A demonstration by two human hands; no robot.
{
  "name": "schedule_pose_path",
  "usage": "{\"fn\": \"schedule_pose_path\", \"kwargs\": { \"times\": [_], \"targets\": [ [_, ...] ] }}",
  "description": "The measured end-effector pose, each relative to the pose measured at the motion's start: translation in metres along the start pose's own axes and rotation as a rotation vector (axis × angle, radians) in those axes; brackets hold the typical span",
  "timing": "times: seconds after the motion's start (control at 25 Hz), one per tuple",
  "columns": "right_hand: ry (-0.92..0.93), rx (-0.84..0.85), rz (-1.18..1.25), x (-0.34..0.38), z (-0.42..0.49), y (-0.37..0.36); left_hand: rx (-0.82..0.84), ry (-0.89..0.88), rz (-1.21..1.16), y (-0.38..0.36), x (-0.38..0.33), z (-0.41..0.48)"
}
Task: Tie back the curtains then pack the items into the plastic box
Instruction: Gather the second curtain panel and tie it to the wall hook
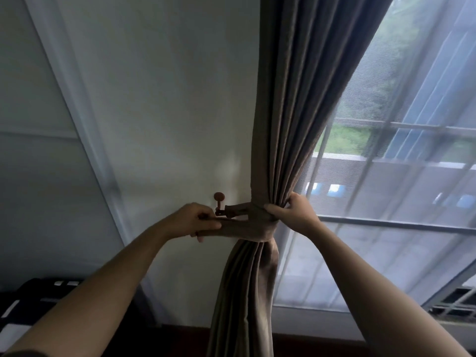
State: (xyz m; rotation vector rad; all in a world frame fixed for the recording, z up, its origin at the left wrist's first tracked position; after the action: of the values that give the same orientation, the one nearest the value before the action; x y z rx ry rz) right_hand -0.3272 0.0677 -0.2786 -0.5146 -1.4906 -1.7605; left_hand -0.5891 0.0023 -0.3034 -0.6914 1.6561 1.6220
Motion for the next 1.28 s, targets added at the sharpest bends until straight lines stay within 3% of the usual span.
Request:
{"fn": "schedule_pose_path", "kwargs": {
  "times": [0.2,0.32,0.44,0.56,0.92,1.08,1.28],
  "targets": [
    [-0.009,0.021,0.038,-0.005,0.004,0.0,-0.125,0.216,-0.649,-0.009,0.042,0.009],
    [-0.016,-0.031,0.021,-0.002,0.0,-0.004,-0.457,0.307,-0.795,-0.033,0.043,0.029],
    [-0.021,-0.112,0.026,0.002,-0.006,-0.01,-0.798,0.388,-0.687,-0.058,0.036,0.048],
    [-0.02,-0.136,0.032,0.005,-0.01,-0.013,-0.911,0.36,-0.549,-0.071,0.034,0.051],
    [-0.035,-0.151,0.101,0.009,-0.015,-0.019,-0.964,0.332,-0.153,-0.07,0.03,0.055],
    [-0.029,-0.147,0.099,0.009,-0.015,-0.019,-0.977,0.281,-0.092,-0.074,0.031,0.055],
    [-0.041,-0.17,0.074,0.013,-0.013,-0.022,-0.87,0.212,0.073,-0.077,0.039,0.051]
  ]
}}
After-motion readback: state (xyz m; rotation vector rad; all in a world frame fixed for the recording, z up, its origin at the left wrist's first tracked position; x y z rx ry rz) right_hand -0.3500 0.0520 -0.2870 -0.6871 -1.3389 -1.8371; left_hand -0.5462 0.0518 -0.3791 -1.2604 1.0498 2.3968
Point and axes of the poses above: each hand's wrist, its own z-axis towards the middle knuckle, its own y-axis out of the back of the hand, x = y × z, the point moved 2 cm from there along z, towards the middle knuckle, and after that the axes turned 8 degrees about -x, right-handed, at the moved point
